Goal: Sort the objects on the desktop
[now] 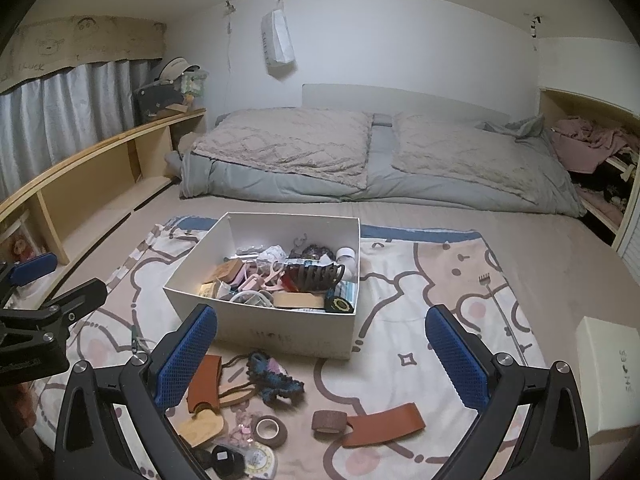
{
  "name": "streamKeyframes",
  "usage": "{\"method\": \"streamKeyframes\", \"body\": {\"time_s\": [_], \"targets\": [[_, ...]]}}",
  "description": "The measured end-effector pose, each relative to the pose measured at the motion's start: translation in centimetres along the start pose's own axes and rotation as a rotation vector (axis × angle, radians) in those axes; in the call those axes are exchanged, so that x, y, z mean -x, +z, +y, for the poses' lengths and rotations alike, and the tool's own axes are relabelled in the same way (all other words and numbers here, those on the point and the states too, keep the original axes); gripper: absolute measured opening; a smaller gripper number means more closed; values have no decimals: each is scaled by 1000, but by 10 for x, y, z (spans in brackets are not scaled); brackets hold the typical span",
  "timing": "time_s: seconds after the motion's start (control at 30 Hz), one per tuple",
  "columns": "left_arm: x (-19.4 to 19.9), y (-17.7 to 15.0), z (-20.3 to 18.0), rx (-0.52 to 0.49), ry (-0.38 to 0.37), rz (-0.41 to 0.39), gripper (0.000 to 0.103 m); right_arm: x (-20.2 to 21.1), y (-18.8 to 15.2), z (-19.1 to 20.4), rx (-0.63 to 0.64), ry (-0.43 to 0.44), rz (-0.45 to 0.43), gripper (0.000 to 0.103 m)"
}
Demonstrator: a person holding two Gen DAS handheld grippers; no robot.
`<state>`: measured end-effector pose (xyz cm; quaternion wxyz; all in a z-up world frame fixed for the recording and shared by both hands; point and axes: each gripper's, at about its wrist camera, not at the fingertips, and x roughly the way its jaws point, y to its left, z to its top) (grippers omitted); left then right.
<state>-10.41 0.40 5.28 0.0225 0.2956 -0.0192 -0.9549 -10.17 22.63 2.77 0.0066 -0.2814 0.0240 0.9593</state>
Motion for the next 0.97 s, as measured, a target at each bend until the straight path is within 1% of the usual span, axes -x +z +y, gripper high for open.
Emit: {"method": "streamKeyframes", "body": {"time_s": [0.33,0.97], "targets": [[0,-3,2,-3,9,6,103,0,-1,2,4,-4,4,103],[1,-2,1,-3,0,-1,103,-1,-2,2,3,-5,17,103]]}}
